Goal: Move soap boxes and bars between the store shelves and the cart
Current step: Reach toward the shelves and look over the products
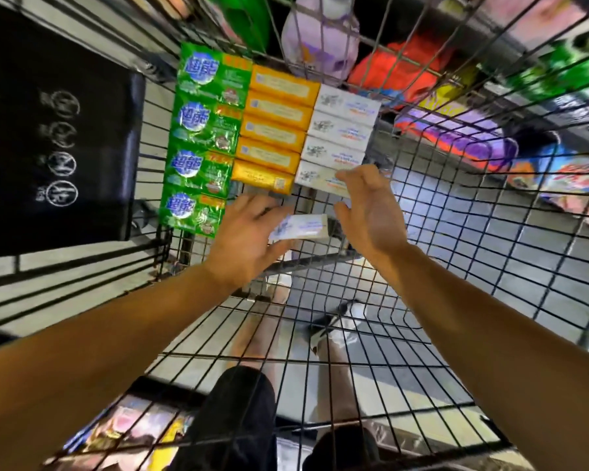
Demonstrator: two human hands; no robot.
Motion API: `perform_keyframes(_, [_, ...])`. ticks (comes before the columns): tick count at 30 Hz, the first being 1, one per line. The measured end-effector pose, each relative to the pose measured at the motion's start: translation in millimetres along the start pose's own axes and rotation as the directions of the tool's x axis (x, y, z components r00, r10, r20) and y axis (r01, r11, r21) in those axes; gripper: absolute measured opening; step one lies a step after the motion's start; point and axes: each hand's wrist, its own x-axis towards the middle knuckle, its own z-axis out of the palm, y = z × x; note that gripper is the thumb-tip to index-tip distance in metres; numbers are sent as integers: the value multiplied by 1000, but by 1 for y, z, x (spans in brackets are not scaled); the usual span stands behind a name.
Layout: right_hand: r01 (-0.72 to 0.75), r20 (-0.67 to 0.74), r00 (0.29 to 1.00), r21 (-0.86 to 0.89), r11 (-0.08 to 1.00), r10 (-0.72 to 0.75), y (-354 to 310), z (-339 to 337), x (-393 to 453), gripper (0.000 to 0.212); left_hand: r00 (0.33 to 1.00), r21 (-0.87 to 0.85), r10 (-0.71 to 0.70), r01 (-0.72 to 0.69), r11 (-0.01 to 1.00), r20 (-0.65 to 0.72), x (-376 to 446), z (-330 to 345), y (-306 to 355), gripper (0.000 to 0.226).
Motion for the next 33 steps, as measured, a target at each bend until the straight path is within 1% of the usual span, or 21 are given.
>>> perform_keyframes(2, [14,-25,1000,-125,992,-17,-3,10,3,50,999,-7,-19,19,1000,44,-6,-5,-9,49])
perform_keyframes(4, [4,-44,999,-185,983,-12,-1,15,5,53,997,-17,-52,53,998,48,-10,-9,-14,46])
perform_keyframes(5, [0,-52,999,-195,981,-11,-1,17,6,50,997,-26,-68,69,997,45,-11,-10,-16,45])
perform_keyframes(8, [-28,-78,997,-173,985,14,-3,15,5,35,994,-36,-90,92,995,68,-11,-17,-16,48])
perform_keyframes(11, [-71,-74,995,-111,991,63,-5,3,-7,39,990,-26,-115,118,993,80,-10,-25,-13,45])
perform_keyframes(14, [-74,0,997,-76,994,75,-6,-20,-32,42,990,-5,-103,104,995,91,-11,-41,-3,47])
perform_keyframes(17, [-143,-1,990,16,990,143,-7,-51,-60,43,992,4,-104,103,995,67,-9,-63,20,49])
perform_keyframes(19, [-150,-29,988,48,988,151,-5,-70,-79,44,992,2,-117,118,993,46,-8,-75,40,48])
perform_keyframes(21, [-142,-58,988,47,989,144,-3,-90,-96,45,994,20,-103,102,995,29,-6,-87,63,46])
perform_keyframes(24, [-134,-165,975,115,984,152,4,-123,-127,44,996,59,-92,92,994,-1,-4,-104,108,44])
perform_keyframes(27, [-122,-290,939,221,968,185,15,-161,-166,43,997,57,-38,42,997,-65,-2,-122,167,42])
perform_keyframes(30, [-176,-355,897,260,950,263,38,-205,-211,40,997,61,34,-30,998,-74,0,-136,233,46])
perform_keyframes(32, [-161,-398,878,280,946,267,56,-236,-245,44,995,62,50,-45,997,-90,0,-145,275,48])
perform_keyframes(33, [-150,-419,867,297,943,270,64,-250,-263,43,990,62,67,-60,996,-121,-2,-148,297,48])
